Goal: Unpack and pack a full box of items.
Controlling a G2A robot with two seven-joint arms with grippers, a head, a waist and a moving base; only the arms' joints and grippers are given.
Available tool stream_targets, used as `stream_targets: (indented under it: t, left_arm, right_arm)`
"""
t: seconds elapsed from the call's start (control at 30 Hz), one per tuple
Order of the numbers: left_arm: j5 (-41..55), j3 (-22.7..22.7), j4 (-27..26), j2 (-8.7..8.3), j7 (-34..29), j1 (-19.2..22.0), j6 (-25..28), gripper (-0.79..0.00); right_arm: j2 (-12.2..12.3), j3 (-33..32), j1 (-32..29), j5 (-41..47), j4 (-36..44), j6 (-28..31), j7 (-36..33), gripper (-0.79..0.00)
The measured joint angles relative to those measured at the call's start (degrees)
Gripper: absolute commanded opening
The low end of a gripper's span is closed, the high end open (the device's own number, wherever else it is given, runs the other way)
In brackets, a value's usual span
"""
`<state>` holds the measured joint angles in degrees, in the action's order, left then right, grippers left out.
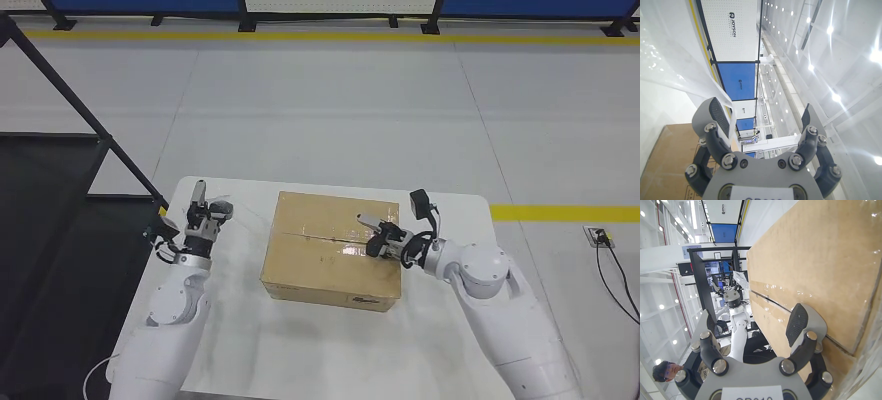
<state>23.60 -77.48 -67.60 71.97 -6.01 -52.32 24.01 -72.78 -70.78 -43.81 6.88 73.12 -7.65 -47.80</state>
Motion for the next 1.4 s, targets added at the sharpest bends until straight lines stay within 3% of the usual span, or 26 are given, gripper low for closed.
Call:
stream_targets:
  t: [0.27,0.67,1.03,1.4]
  left_arm:
    - [-1.6,-2.2,-7.8,-0.47,-2.6,-3.5,-3.3,0.000]
    - [-8.8,-3.6,-17.0,-0.67,-2.2,-8.3,-0.4,0.000]
    - [-19.6,0.3,-22.1,0.02,1.0,-7.8,-3.2,0.000]
    - [-37.9,7.7,-23.6,1.00,3.1,-5.2,-6.7,0.000]
  right_arm:
    - [0.1,0.7,0.2,0.3,-0.1,0.2,0.0,0.000]
    - [0.2,0.9,-0.4,0.9,0.5,-0.8,2.3,0.000]
    - [0.4,-0.5,-2.3,5.1,2.0,2.2,3.5,0.000]
    - [1.5,-2.7,-5.5,4.3,4.7,3.0,0.7,0.000]
